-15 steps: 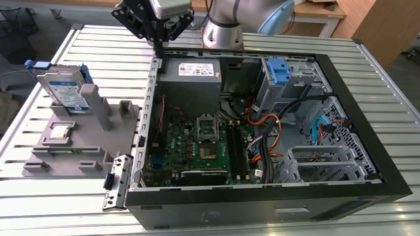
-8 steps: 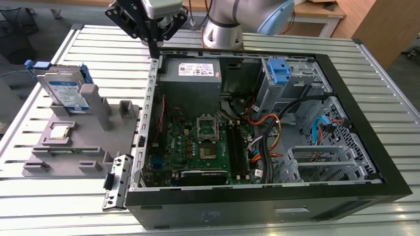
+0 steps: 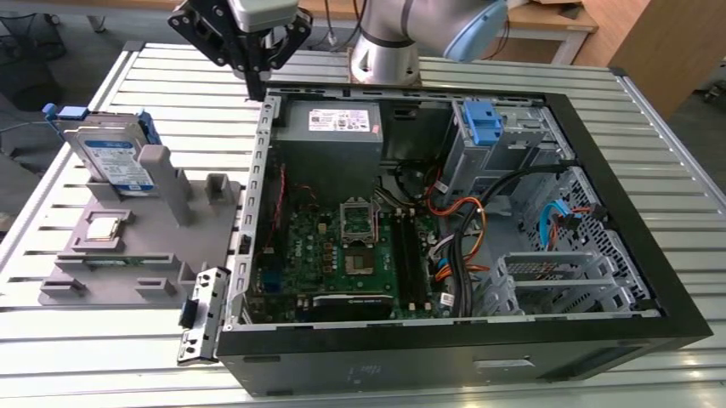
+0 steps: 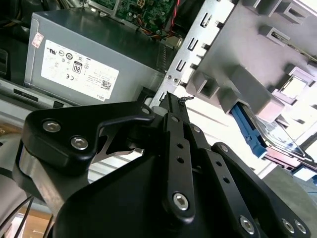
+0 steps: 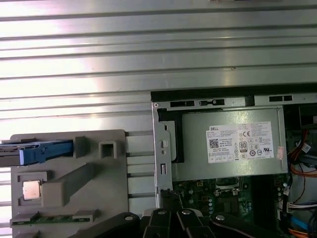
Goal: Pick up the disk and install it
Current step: 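Reach for the disk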
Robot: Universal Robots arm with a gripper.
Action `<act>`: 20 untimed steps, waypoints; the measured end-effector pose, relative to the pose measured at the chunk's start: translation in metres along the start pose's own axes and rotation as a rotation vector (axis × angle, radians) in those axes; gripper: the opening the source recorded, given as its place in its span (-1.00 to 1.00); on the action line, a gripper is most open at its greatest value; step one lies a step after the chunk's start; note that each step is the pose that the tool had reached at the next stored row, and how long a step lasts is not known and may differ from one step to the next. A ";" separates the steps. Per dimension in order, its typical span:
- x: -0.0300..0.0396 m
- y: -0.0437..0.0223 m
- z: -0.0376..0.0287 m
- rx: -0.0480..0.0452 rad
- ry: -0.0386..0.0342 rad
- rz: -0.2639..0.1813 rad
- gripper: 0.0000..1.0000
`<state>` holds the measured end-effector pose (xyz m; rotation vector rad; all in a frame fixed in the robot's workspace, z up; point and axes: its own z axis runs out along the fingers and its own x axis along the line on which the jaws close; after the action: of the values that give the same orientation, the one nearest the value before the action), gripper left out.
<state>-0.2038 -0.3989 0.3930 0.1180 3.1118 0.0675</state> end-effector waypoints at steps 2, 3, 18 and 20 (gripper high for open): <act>0.0028 -0.0002 0.0000 0.0000 0.0000 0.000 -0.79; 0.0042 -0.0003 0.0000 -0.0001 -0.0001 0.000 -0.79; 0.0086 -0.0007 0.0000 0.0012 0.0162 0.001 -0.79; 0.0086 -0.0007 0.0000 0.0012 0.0163 0.001 -0.79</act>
<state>-0.2125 -0.3990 0.3927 0.1191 3.1282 0.0670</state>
